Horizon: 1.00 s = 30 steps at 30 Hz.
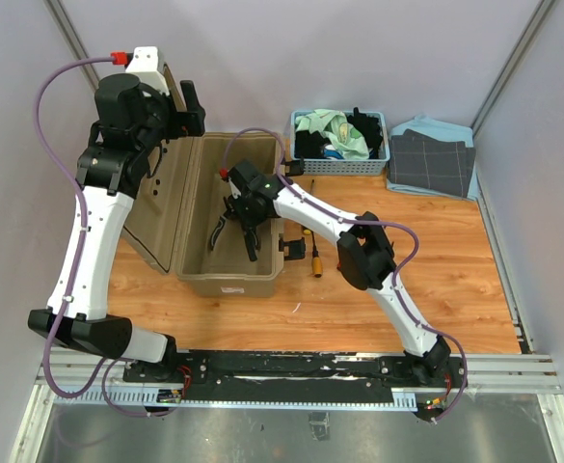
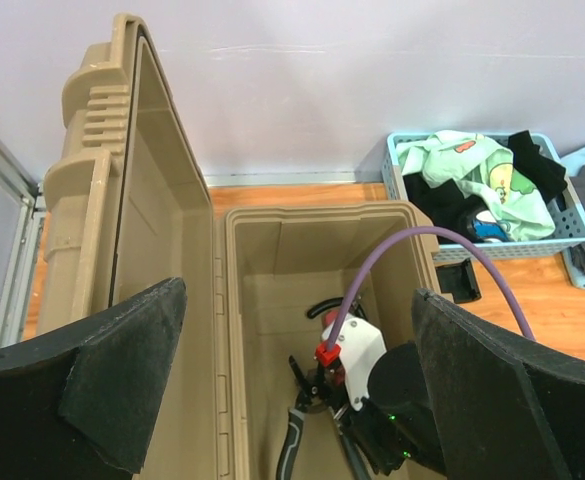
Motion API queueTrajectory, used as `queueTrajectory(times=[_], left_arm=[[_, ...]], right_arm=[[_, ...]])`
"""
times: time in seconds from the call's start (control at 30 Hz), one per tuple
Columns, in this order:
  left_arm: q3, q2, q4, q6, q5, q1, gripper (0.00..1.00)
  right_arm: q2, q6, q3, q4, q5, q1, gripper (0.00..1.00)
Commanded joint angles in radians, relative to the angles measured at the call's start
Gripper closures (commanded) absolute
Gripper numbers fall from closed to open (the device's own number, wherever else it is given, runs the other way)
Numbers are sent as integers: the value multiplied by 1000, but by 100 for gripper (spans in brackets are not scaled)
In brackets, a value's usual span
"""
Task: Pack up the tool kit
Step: Place the pliers in the toolbox, then pick up the screwdriver from the center of the board.
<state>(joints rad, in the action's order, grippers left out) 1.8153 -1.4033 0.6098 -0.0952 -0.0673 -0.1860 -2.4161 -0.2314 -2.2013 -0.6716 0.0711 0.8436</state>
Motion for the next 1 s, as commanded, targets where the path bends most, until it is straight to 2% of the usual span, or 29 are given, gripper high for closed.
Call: queueTrajectory(times=[0.0,0.13,0.4,0.57,0.7,0.8,0.97], left_arm=[[-12,5,-9,-15,16,10,1],[-15,4,-10,-21,25,10,1],[-19,10,-11,-18,28,10,1],[-18,10,-14,-17,30,10,1],[-15,4,-18,-17,39,10,1],[-15,1,-19,-17,42,10,1],[-33,0,-36,-17,59,10,1]], right_arm=[[6,18,-17,7,11,16,74],[16,37,-19,22,14,19,66],[89,44,-61,41,2,19,62],[211,87,-122,46,-115,0,58],[335,102,-97,18,-234,-67,46],[466,104,-1,-61,-364,-157,36],[799,37,429,-75,-480,-330,32]])
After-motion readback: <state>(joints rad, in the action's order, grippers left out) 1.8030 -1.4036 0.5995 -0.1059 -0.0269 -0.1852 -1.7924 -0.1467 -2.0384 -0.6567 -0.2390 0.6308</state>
